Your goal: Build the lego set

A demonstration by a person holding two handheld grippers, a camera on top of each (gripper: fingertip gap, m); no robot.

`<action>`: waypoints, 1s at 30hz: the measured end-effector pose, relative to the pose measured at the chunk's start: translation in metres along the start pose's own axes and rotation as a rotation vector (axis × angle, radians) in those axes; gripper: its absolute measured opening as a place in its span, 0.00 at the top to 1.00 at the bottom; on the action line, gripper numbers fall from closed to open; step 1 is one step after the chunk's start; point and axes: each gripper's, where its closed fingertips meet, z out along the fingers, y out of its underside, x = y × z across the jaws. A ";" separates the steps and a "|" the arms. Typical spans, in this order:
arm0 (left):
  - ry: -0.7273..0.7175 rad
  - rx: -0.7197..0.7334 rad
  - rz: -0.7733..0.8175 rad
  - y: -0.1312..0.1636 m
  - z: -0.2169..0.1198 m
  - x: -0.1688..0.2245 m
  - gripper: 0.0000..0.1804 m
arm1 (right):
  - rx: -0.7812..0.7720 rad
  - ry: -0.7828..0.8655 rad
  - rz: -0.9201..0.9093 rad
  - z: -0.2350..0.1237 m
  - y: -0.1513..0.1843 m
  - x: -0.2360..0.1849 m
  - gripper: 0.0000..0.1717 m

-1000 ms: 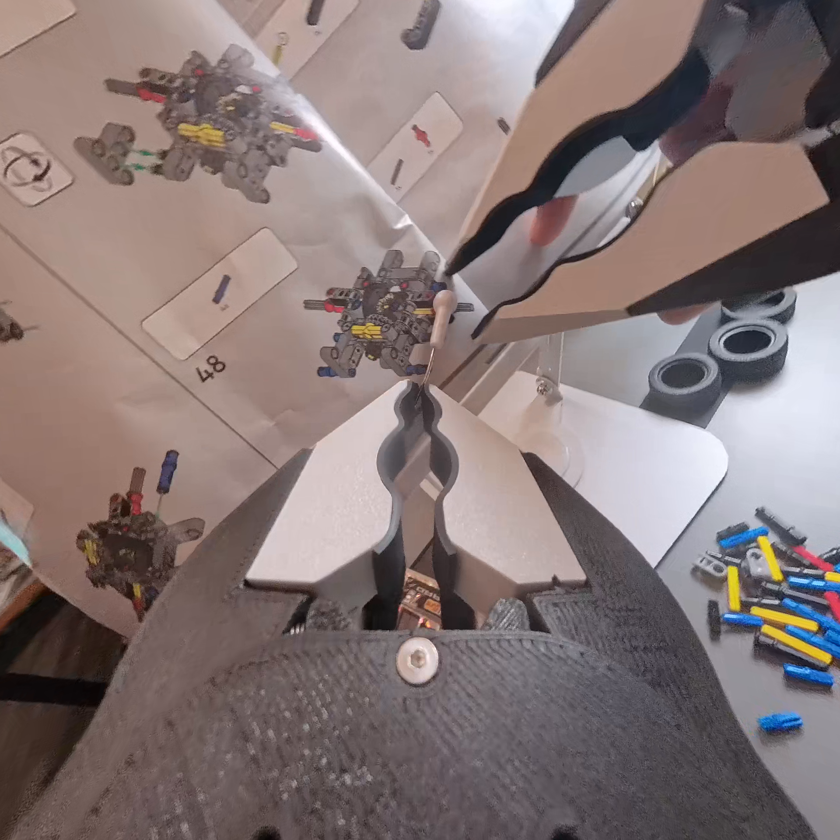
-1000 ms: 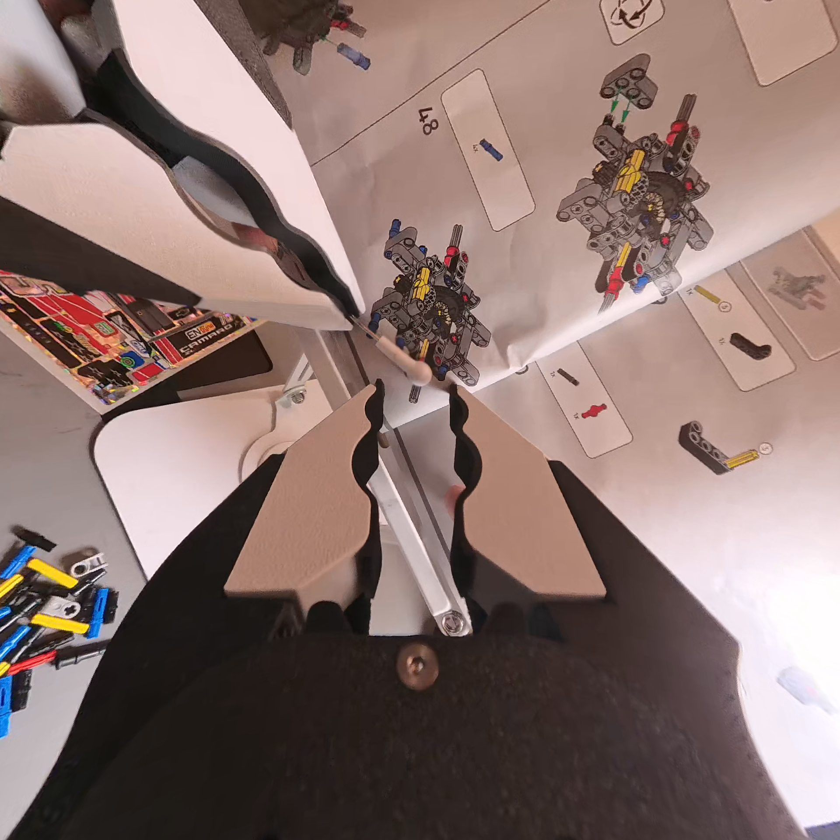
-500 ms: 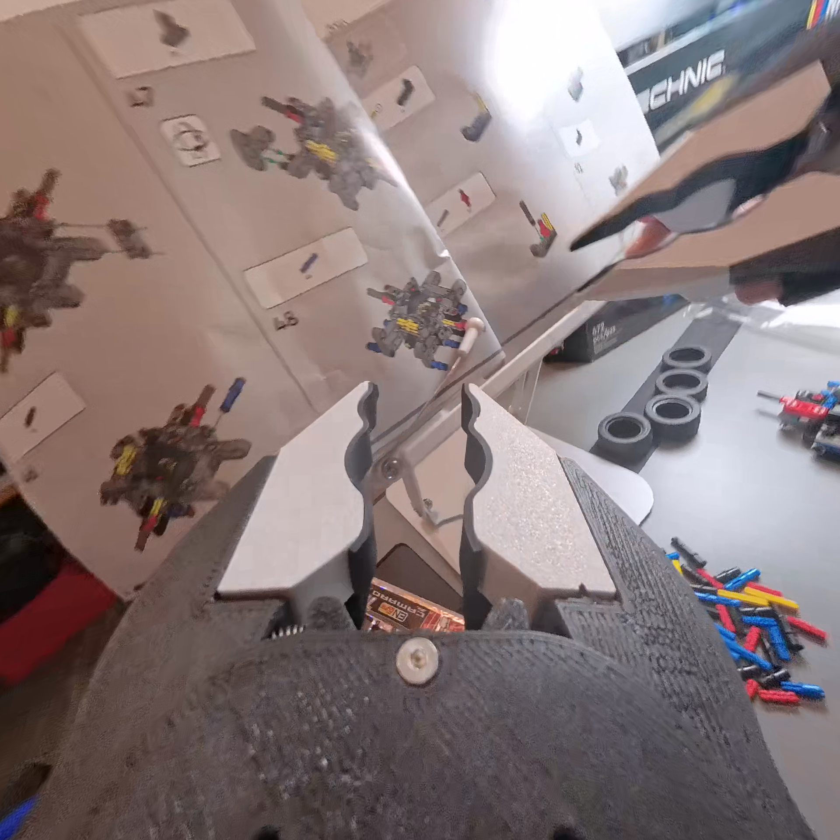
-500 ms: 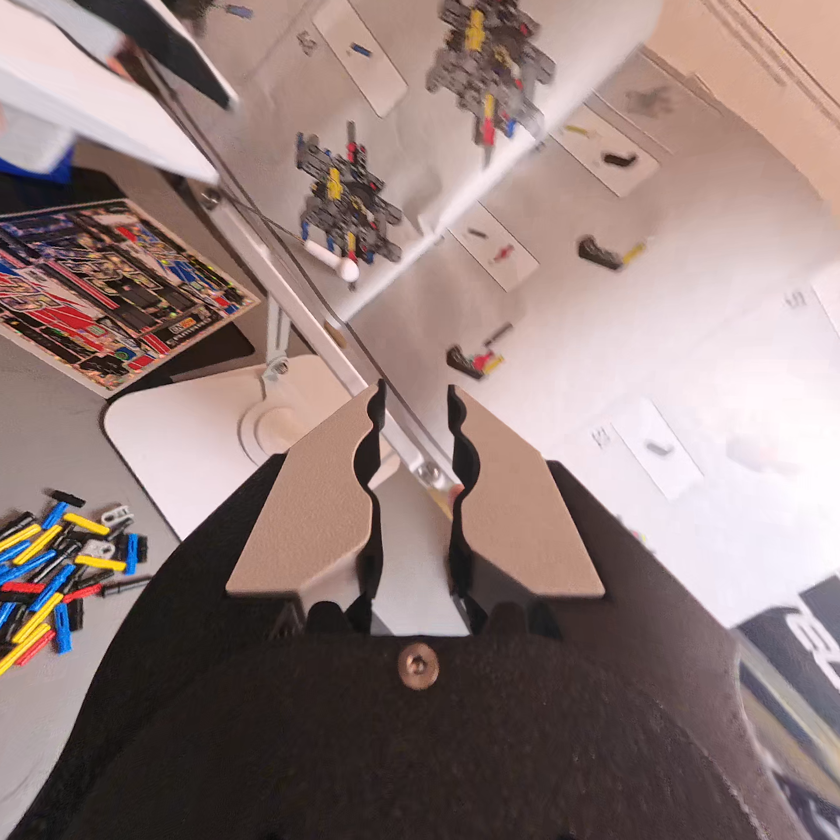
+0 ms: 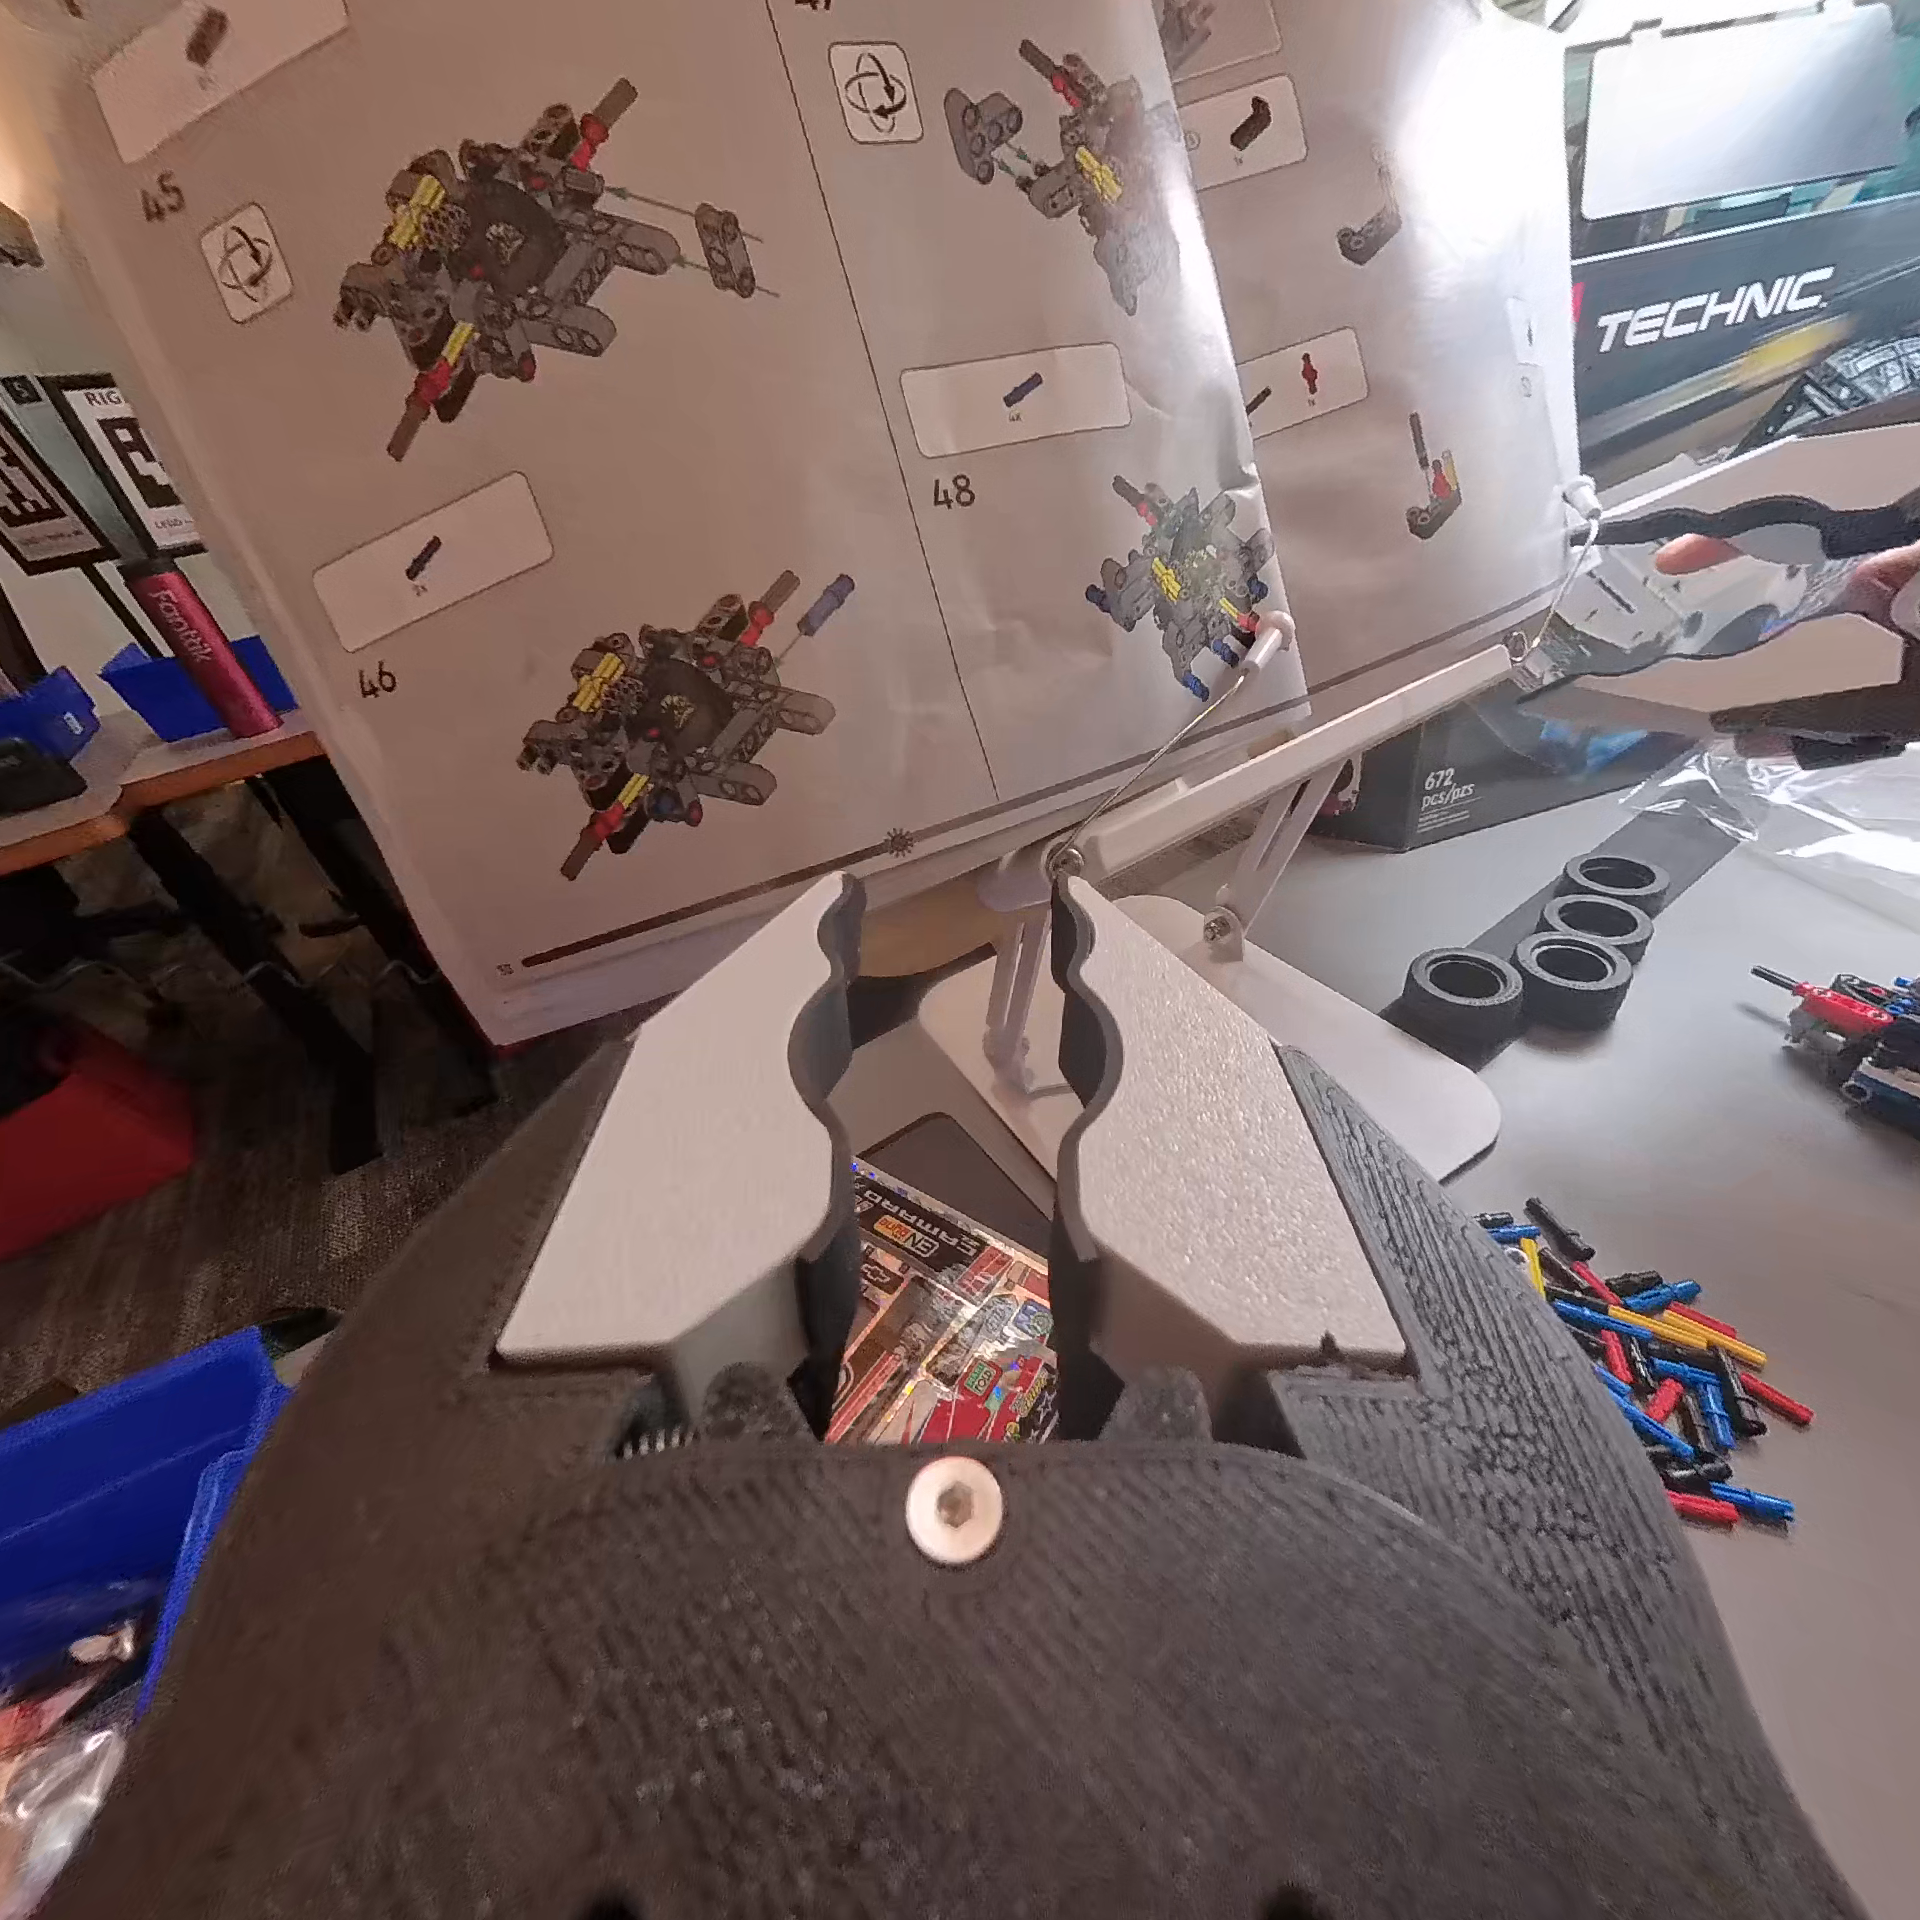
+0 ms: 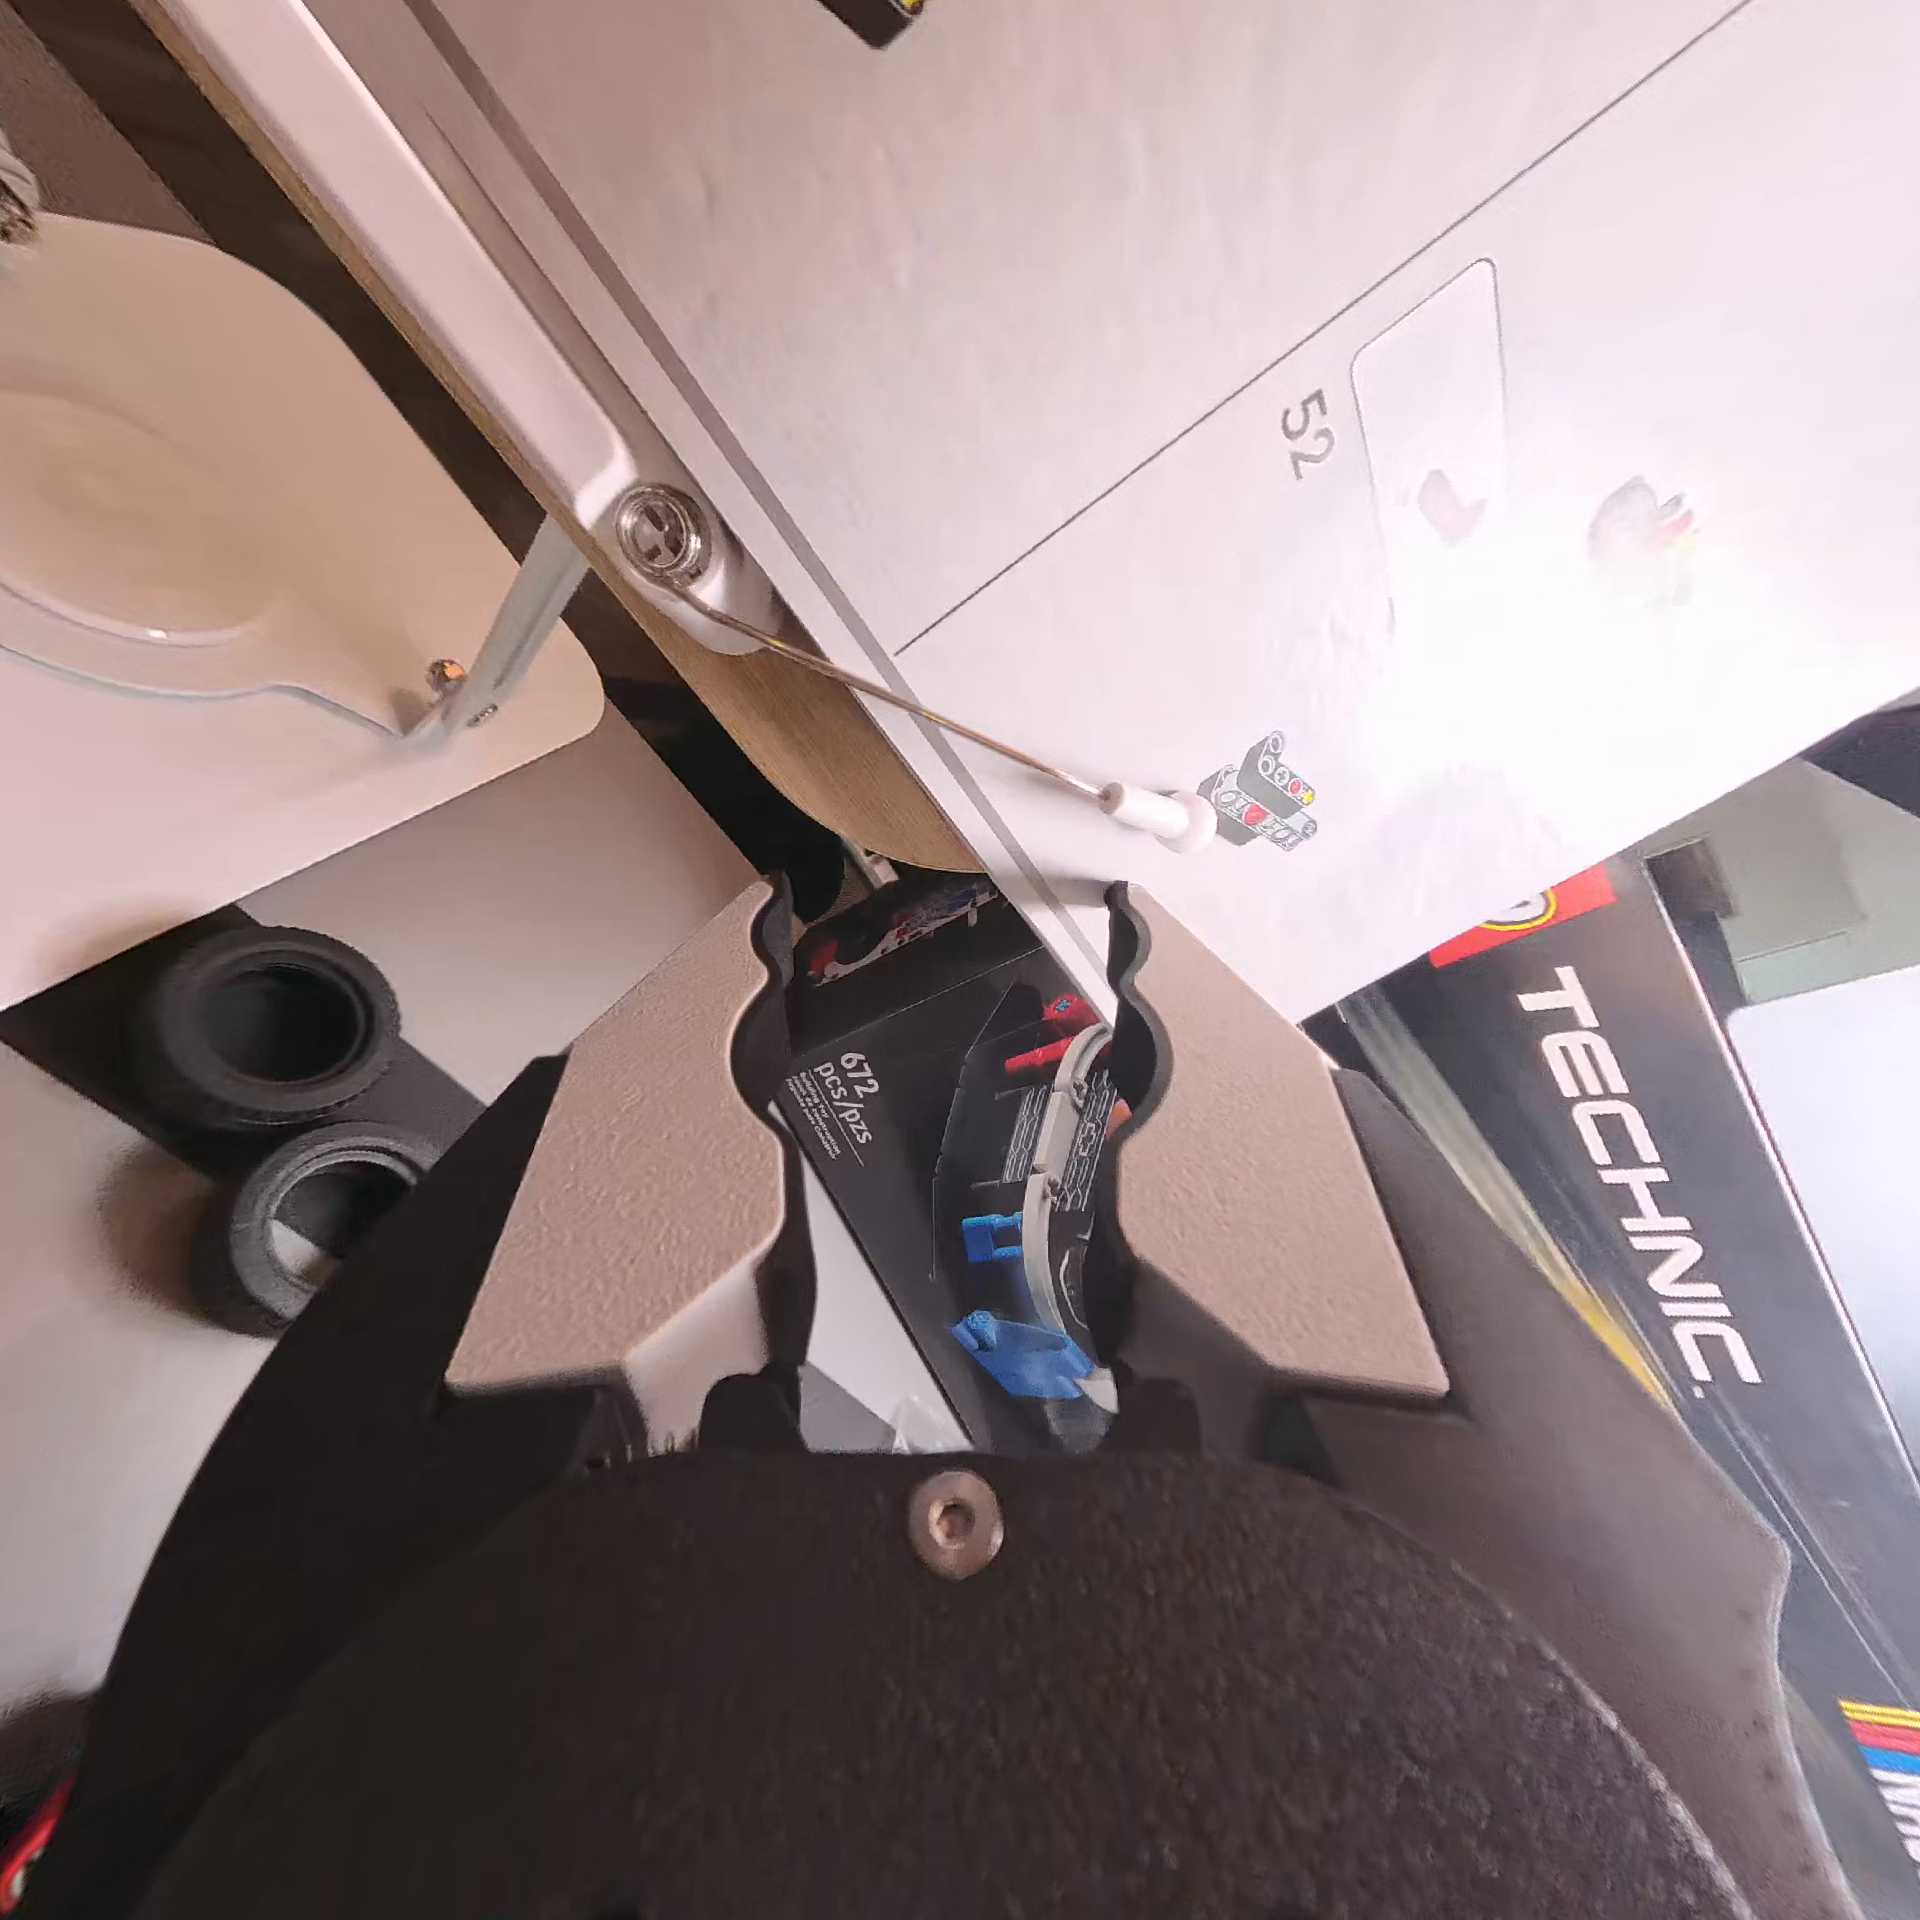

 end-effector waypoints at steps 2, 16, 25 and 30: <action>-0.002 -0.007 0.001 0.003 0.001 0.001 0.80 | -0.007 0.004 -0.008 0.006 0.001 0.004 0.67; -0.006 0.004 -0.001 0.006 -0.002 0.008 0.81 | 0.030 0.041 0.002 0.001 0.002 0.005 0.69; 0.001 0.023 -0.001 0.007 -0.007 0.020 0.81 | 0.125 0.021 0.168 -0.037 0.002 0.011 0.69; -0.013 0.051 -0.014 0.002 -0.024 0.025 0.81 | 0.224 -0.051 0.384 -0.091 0.004 0.002 0.69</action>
